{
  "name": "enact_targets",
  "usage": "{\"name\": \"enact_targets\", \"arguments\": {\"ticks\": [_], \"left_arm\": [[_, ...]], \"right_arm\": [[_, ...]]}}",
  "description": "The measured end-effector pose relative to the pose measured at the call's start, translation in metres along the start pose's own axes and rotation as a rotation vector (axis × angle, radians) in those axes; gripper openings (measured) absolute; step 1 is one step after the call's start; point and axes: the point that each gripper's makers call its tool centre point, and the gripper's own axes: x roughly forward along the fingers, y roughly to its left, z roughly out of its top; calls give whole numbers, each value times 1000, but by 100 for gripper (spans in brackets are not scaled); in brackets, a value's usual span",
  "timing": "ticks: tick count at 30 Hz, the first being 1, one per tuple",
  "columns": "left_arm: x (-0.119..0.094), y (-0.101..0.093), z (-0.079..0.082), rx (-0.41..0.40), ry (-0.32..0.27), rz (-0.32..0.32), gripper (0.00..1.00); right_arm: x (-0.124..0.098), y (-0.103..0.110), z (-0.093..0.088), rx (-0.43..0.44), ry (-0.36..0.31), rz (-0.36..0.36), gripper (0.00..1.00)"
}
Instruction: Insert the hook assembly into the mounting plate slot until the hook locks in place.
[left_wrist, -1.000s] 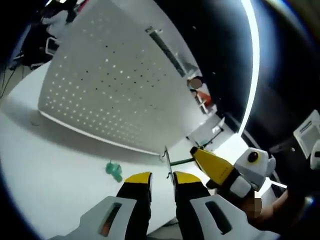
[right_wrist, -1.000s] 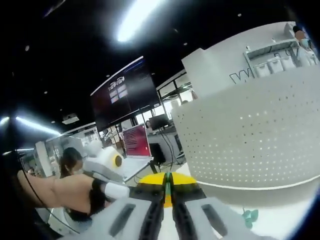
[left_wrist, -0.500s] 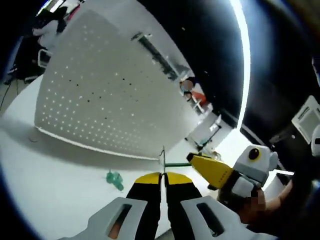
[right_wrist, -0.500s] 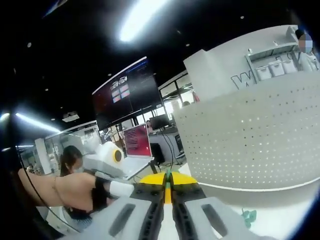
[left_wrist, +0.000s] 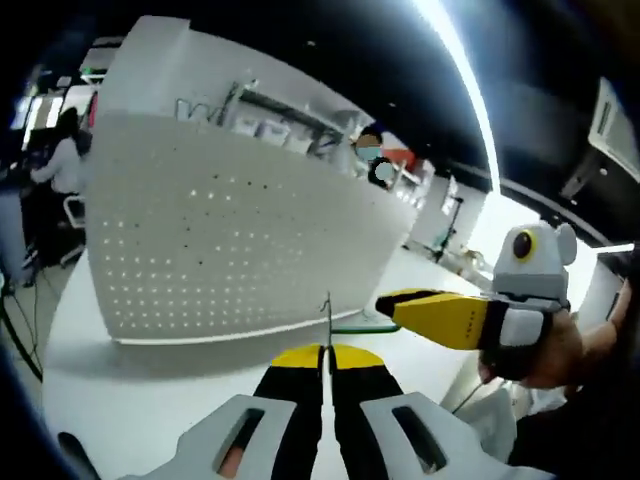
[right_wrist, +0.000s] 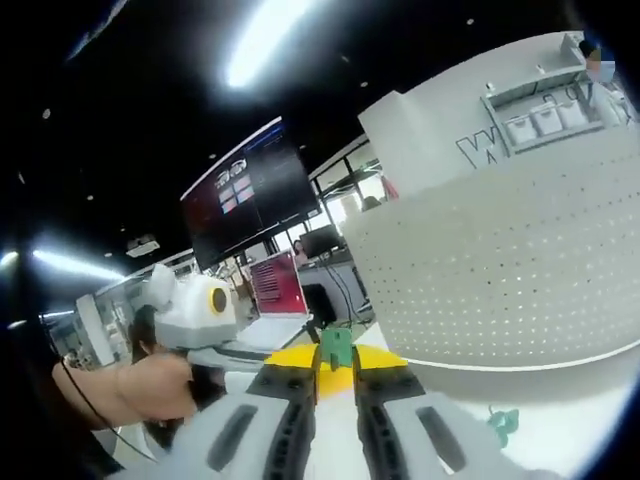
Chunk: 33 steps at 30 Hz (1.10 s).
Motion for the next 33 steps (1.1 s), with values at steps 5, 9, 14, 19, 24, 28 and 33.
{"name": "enact_targets", "arguments": {"ticks": [5,9,14,19,24,28,33], "left_arm": [[-2,-2,9,117,-11,38,1],[-1,-6,11,159,-16,38,1],[1,-6,5,225,13,43,1],[-3,-1,9,284,2,68,1],[-7,2,16,318,-24,82,1],[-8,3,19,308,-44,89,1],[-7,5,22,289,-61,91,1]], "right_arm": [[0,5,1,21,-3,11,11],[2,6,-2,45,1,16,11],[5,4,0,74,-14,11,10],[19,4,-7,105,4,21,8],[26,10,-4,139,-4,39,6],[28,9,-2,143,-15,38,3],[29,8,1,136,-27,31,2]]}}
